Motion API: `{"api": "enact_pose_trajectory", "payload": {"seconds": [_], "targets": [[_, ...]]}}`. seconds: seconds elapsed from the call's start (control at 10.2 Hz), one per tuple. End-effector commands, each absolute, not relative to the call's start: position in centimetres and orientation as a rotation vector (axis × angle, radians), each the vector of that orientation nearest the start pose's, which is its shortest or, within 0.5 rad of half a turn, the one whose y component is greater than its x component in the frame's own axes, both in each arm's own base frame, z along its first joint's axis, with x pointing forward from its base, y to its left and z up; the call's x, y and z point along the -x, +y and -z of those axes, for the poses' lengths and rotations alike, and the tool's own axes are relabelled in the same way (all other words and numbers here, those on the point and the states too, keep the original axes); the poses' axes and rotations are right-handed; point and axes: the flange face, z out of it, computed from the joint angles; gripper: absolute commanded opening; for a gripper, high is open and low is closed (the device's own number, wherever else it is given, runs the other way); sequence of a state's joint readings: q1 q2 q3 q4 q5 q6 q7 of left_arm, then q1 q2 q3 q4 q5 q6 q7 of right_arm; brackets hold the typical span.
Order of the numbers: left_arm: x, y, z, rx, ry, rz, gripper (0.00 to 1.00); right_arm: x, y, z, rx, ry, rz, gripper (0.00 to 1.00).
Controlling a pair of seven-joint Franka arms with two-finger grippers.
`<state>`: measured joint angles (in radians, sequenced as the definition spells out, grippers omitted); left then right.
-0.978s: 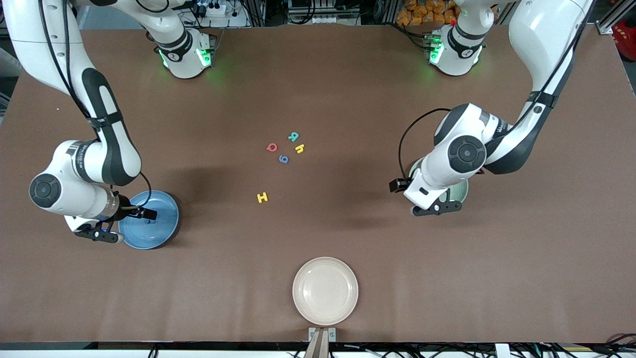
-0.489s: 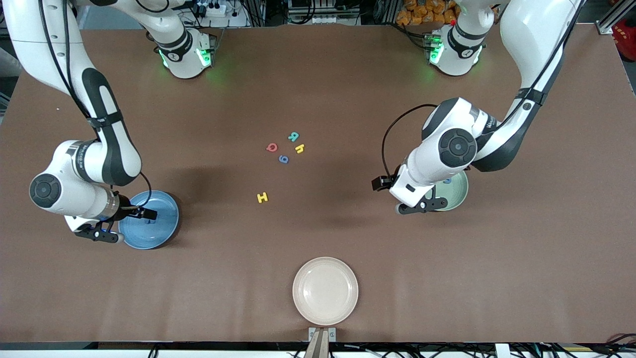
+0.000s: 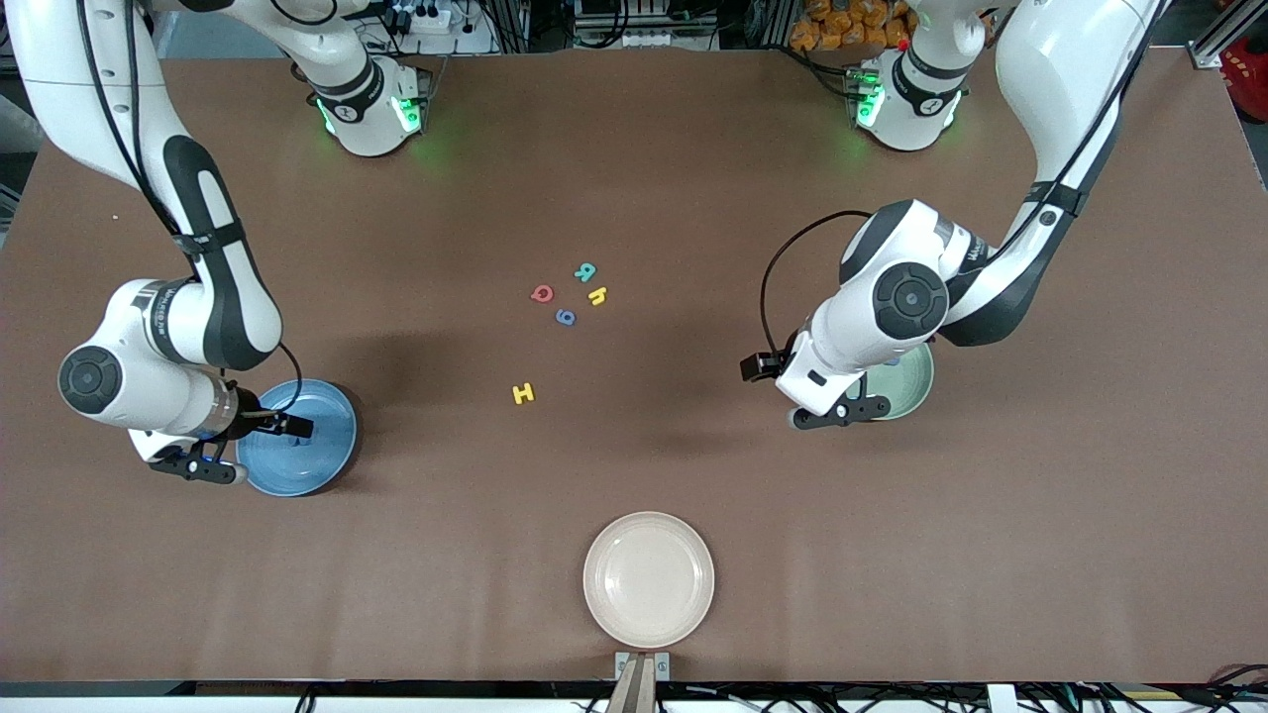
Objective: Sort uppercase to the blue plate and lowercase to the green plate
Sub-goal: 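Open the left gripper to drop the blue e on the green plate, then move the right gripper down over the yellow uppercase H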
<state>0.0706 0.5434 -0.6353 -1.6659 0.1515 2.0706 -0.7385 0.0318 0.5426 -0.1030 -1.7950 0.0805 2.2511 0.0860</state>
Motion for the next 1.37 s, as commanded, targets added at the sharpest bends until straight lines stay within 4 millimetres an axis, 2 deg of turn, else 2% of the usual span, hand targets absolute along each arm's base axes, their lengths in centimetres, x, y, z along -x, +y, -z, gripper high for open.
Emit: {"api": "enact_pose_trajectory", "payload": {"seconds": [0.0,0.29,0.49,0.78,1.08,1.27], "targets": [[-59.5,-30.8,-33.8,3.264,-0.304,-0.231,1.00,-65.1,-2.0,-25.0,3.113,0.357,-0.104,1.00],[-59.5,-30.9,-33.8,3.265,-0.304,-0.229,1.00,-66.0,4.9,-24.6,3.111,0.438,-0.085,1.00],[-59.5,-30.9,-33.7,3.265,-0.306,-0.236,1.00,-66.3,9.2,-23.7,3.130,0.314,-0.076,1.00],[-59.3,-31.2,-32.2,3.258,-0.286,-0.271,1.00,-65.9,17.5,-22.6,3.127,0.086,-0.029,1.00],[-59.6,-30.7,-31.4,3.256,-0.292,-0.290,1.00,-64.5,22.6,-22.6,3.042,-0.240,-0.052,1.00],[-59.9,-30.6,-31.1,3.260,-0.300,-0.294,1.00,-63.6,24.4,-21.2,2.990,-0.284,-0.096,1.00]]}}
